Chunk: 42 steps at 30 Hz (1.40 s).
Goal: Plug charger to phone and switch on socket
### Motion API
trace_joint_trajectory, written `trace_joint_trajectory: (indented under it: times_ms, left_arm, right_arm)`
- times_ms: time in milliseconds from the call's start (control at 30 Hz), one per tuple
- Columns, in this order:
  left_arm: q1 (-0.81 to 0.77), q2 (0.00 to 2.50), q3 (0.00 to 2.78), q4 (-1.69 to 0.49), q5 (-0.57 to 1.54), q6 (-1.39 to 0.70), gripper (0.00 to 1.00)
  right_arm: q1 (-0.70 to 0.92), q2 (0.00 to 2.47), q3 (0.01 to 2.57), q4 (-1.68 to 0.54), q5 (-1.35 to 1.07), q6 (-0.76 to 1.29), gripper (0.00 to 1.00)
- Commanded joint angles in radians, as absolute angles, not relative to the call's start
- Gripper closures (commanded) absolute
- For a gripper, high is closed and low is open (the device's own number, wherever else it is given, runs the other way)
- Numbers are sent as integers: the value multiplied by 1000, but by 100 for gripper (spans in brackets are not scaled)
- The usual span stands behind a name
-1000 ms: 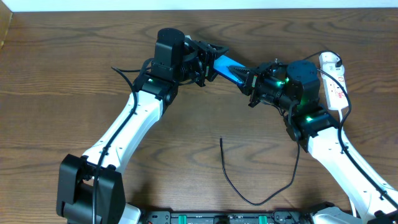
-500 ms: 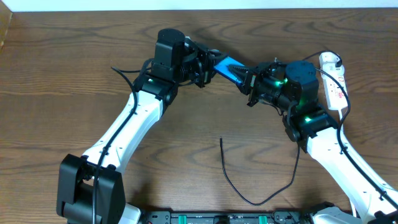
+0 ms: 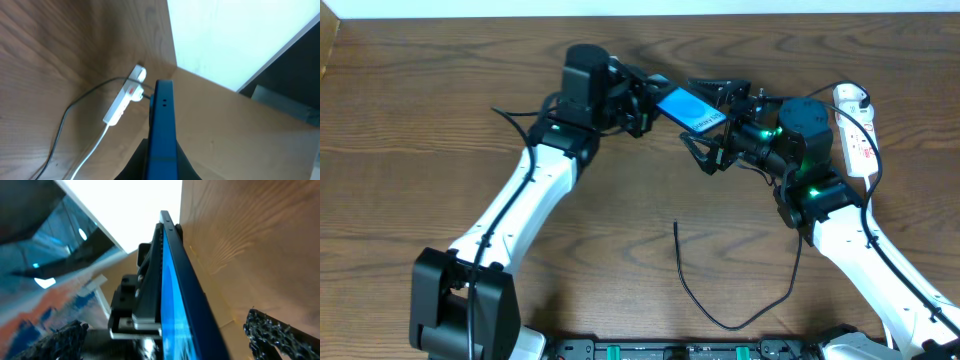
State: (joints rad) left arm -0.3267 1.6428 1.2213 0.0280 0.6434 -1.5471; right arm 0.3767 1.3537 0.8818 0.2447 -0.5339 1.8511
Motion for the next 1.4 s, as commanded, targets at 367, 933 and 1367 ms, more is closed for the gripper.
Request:
trace_joint_trajectory:
  times_ms: [367,933,1367]
  left_arm:
    - [91,1634,1229,46,1233,-1185,92]
    - [252,1634,1228,47,1417,-1106,93]
    - [252,1634,1228,47,1418,-1073,93]
  right_arm:
    - [285,1341,901,213,-636,1378,1]
    - [224,1343,1143,-266,-519,960,1]
    - [524,1416,1314,-877,-213,768,1]
